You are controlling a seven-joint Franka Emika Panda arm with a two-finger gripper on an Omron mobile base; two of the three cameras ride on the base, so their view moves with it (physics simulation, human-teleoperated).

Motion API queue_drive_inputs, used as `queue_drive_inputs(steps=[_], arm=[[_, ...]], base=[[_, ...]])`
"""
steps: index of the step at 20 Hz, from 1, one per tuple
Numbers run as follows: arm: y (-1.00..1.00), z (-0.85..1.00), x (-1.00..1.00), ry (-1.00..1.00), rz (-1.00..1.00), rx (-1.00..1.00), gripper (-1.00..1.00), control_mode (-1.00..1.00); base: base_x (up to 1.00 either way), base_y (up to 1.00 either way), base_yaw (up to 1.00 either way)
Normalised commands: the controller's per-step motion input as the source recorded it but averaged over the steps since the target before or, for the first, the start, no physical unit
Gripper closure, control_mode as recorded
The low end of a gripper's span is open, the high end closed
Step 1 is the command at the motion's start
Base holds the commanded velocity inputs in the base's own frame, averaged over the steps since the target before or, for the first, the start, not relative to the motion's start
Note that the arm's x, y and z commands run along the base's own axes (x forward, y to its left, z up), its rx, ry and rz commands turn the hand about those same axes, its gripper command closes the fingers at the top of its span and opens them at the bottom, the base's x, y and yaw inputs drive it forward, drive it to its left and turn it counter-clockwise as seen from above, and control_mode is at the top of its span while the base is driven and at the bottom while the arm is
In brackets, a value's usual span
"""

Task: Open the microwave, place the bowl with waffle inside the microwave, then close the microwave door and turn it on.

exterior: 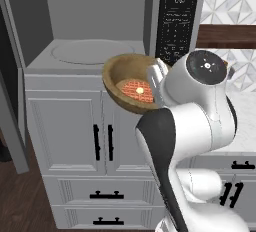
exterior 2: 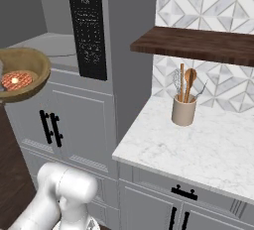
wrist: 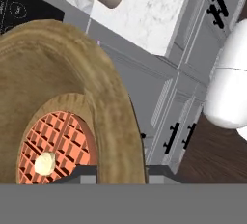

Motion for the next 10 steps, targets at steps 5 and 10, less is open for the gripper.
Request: queue_drive_inputs(steps=[5, 10], arm=[[0.06, 0.25, 0.97, 0.0, 0.09, -0.02, 1.0, -1.0], [0.23, 0.25, 0.92, 0.01, 0.05, -0.08, 1.0, -1.0]], base=[[0.0, 0.0, 0.0], [0.0, 0.0, 0.0]])
